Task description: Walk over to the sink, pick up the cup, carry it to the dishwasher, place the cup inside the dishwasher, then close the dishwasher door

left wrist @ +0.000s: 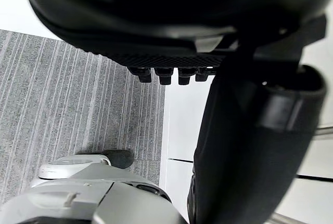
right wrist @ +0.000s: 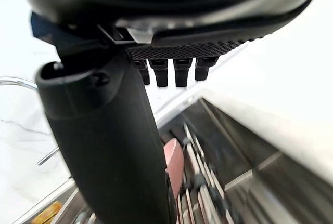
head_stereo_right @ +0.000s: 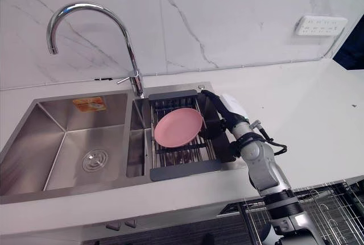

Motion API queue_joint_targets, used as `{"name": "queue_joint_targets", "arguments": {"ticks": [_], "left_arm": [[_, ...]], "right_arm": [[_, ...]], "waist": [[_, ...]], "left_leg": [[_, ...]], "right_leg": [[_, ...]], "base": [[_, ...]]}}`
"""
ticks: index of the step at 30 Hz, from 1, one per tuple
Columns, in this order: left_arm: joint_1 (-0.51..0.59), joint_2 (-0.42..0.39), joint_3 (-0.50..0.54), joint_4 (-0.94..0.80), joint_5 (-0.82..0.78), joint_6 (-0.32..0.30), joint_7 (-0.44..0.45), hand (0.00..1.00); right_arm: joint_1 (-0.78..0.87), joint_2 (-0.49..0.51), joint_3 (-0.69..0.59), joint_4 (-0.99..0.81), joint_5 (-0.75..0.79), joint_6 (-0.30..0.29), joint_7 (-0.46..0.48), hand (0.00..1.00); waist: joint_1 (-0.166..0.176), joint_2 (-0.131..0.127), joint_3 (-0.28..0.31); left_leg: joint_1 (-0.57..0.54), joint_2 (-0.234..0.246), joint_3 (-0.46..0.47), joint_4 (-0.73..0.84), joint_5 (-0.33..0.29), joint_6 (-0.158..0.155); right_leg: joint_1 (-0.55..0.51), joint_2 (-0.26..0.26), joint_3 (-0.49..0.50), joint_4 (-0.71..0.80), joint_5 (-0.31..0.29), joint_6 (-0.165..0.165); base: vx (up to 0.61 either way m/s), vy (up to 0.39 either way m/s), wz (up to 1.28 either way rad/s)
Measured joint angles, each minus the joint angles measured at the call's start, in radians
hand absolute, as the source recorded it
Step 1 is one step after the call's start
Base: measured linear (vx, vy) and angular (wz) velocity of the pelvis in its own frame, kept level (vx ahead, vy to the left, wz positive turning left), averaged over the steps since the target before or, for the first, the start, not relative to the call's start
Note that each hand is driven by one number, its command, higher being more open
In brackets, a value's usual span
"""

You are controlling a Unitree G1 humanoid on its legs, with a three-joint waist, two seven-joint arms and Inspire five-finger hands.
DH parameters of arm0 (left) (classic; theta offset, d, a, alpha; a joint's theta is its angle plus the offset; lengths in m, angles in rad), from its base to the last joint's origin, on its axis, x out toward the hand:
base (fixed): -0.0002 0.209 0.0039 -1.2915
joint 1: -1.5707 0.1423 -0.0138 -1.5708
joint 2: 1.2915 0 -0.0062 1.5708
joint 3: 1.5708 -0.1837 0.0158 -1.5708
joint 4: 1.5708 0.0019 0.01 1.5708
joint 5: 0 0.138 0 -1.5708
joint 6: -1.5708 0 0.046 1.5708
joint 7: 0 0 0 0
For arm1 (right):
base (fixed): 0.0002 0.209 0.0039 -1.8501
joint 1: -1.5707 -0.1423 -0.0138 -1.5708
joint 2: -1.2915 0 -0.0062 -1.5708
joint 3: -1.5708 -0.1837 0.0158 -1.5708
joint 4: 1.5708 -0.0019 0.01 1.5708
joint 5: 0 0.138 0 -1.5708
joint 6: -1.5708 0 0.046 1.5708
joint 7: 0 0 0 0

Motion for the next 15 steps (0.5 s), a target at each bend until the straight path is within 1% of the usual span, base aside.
{"name": "queue_joint_targets", "arguments": {"ticks": [3,8,9,11,12,13,15], "left_arm": [[0.0,0.0,0.007,0.0,-0.013,-0.004,-0.025,1.0],[0.008,-0.002,0.011,0.0,-0.033,-0.008,-0.049,1.0],[0.01,-0.006,0.011,-0.01,-0.041,-0.005,-0.05,1.0],[0.019,-0.014,0.01,-0.057,-0.051,0.025,-0.05,1.0],[0.022,-0.015,0.007,-0.098,-0.052,0.071,-0.051,1.0],[0.017,-0.015,0.006,-0.122,-0.054,0.111,-0.052,1.0],[0.009,-0.008,-0.003,-0.141,-0.071,0.147,-0.058,1.0]], "right_arm": [[0.01,0.004,-0.006,-0.021,0.084,0.012,0.014,1.0],[0.089,0.058,-0.104,-0.103,0.262,0.013,0.012,1.0],[0.123,0.086,-0.138,-0.151,0.31,0.013,-0.005,1.0],[0.161,0.115,-0.17,-0.216,0.35,0.012,-0.021,1.0],[0.183,0.134,-0.189,-0.262,0.372,0.01,-0.038,1.0],[0.193,0.153,-0.2,-0.294,0.382,-0.003,-0.066,1.0],[0.195,0.186,-0.215,-0.321,0.385,-0.035,-0.109,1.0]], "waist": [[-0.002,-0.001,-0.001],[0.0,-0.004,-0.002],[-0.001,-0.004,-0.002],[-0.003,-0.005,-0.003],[-0.004,-0.005,-0.003],[-0.006,-0.007,-0.005],[-0.013,-0.012,-0.009]], "left_leg": [[0.003,0.0,0.003,-0.001,-0.001,0.0],[0.011,-0.001,0.011,-0.003,-0.004,0.002],[0.013,-0.001,0.017,-0.001,-0.006,0.003],[0.012,-0.001,0.022,0.006,-0.011,0.004],[0.011,-0.001,0.025,0.011,-0.015,0.005],[0.01,-0.001,0.027,0.015,-0.017,0.006],[0.008,0.001,0.031,0.024,-0.022,0.006]], "right_leg": [[0.001,0.0,0.002,0.0,0.0,0.0],[0.004,0.001,0.009,0.0,0.0,0.0],[0.005,0.001,0.014,0.0,0.0,0.0],[0.005,0.001,0.019,0.0,0.0,0.001],[0.006,0.001,0.022,0.0,0.0,0.001],[0.007,0.001,0.024,0.0,0.001,0.001],[0.007,0.001,0.028,0.0,0.001,0.002]], "base": [[0.0,0.037,-0.02],[0.0,0.02,-0.04],[0.0,0.033,-0.12],[0.0,0.034,-0.09],[-0.01,0.034,-0.07],[-0.01,0.033,-0.07],[-0.02,0.03,-0.06]]}}
